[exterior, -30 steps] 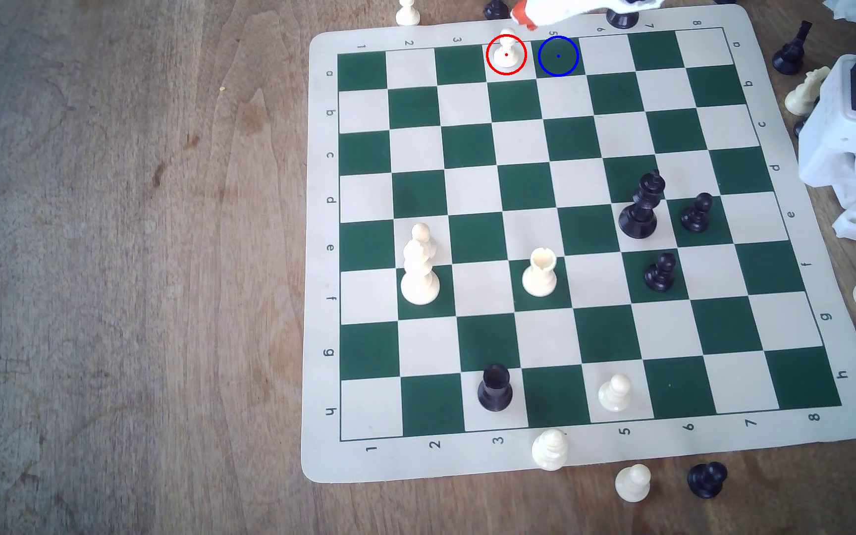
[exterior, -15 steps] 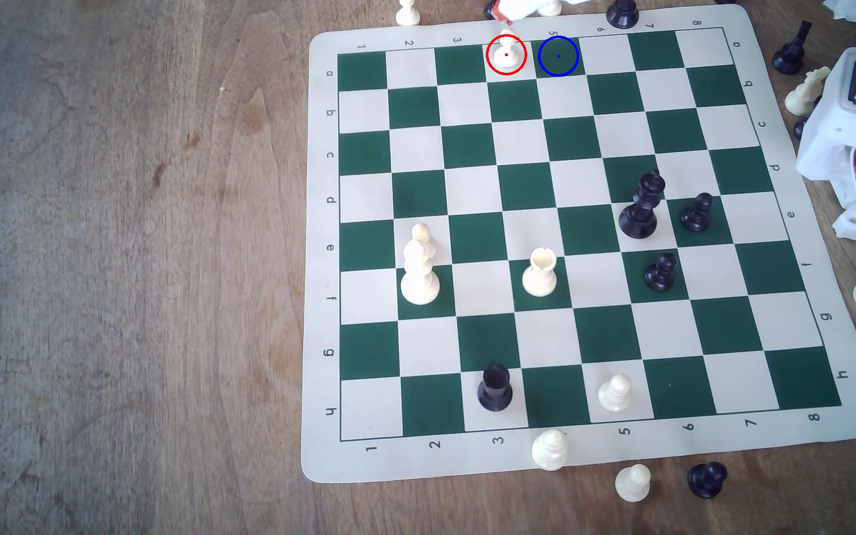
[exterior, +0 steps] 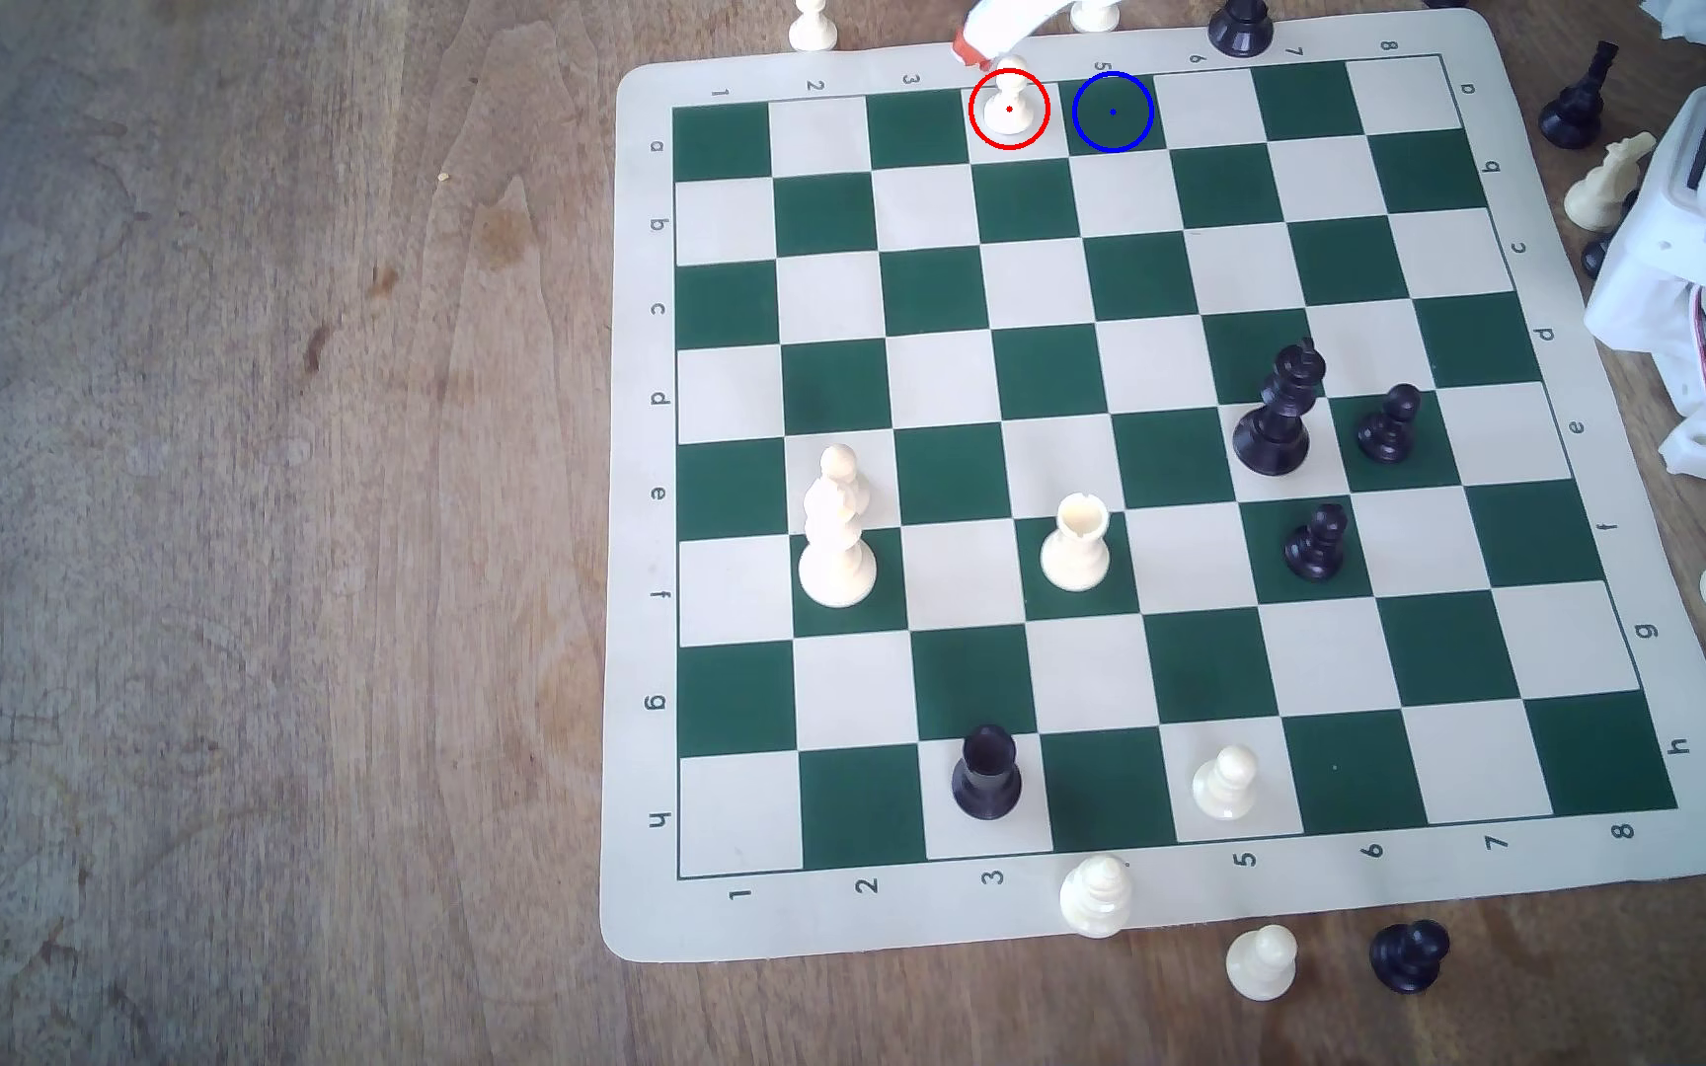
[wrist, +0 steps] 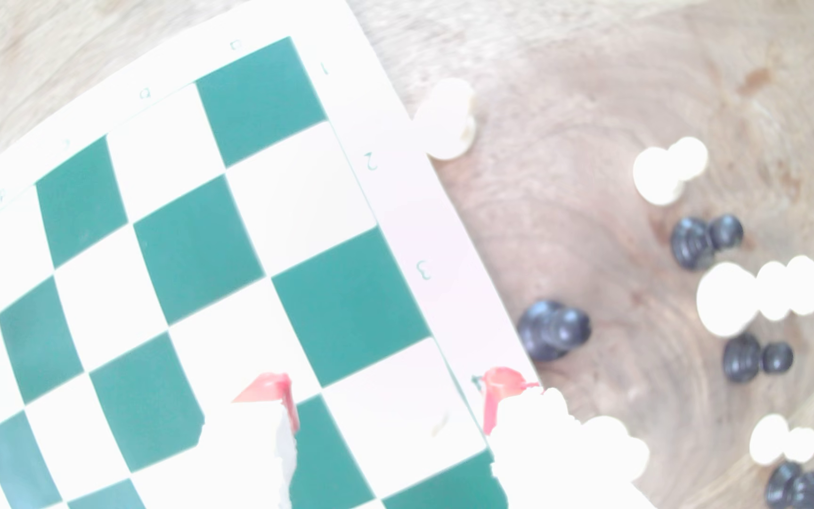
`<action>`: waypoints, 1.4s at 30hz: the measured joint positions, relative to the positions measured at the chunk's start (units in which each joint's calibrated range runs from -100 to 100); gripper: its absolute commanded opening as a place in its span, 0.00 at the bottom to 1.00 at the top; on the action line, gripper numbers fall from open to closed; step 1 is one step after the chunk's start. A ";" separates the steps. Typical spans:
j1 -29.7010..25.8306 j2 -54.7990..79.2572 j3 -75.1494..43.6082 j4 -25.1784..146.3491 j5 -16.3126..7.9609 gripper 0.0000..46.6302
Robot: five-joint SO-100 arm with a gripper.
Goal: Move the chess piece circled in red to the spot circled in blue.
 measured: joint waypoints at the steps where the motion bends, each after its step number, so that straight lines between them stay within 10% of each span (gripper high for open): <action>1: 0.00 0.50 0.00 -0.24 0.00 0.44; 42: -0.59 7.29 4.97 -6.53 -0.44 0.34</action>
